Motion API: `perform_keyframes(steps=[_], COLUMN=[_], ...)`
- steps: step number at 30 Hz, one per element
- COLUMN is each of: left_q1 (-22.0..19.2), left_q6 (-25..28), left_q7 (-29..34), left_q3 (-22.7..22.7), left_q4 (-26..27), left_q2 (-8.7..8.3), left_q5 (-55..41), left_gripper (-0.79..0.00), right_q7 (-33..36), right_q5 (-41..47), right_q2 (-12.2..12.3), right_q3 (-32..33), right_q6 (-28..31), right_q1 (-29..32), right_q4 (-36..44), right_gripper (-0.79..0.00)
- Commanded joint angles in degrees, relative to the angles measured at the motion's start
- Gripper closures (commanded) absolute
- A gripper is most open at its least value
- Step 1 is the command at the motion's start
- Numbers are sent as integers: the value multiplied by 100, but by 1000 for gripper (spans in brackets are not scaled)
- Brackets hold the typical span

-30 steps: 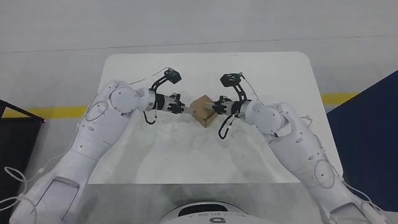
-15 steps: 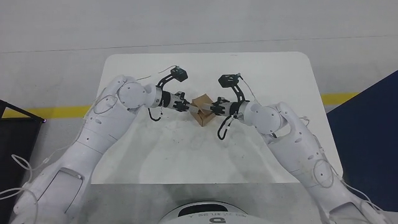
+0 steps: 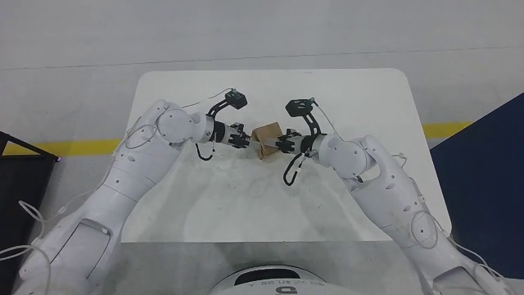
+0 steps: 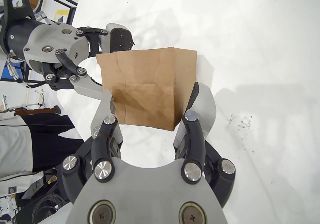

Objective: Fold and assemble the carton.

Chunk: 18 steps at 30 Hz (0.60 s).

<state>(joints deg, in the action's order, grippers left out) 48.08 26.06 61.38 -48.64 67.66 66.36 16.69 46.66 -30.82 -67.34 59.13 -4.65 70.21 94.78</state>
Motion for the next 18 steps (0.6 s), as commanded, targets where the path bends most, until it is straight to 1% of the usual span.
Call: perform_keyframes(steps=[1, 11, 18], left_q1=[42, 380, 521], left_q6=[-11, -205, -302], left_q7=[12, 43, 25], left_q3=[-54, -390, -504], left_q4=[41, 398, 509], left_q2=[-29, -197, -259], left_q5=[10, 81, 70], left_gripper=[-785, -785, -785], right_q7=[-15, -99, -118], right_q5=[1, 5, -72], right_q2=[-1, -15, -33], right_q3=[-1, -23, -92], right_q6=[-5, -48, -132], right_q1=[3, -10, -61], right_q4=[3, -32, -86], right_gripper=[-573, -585, -579])
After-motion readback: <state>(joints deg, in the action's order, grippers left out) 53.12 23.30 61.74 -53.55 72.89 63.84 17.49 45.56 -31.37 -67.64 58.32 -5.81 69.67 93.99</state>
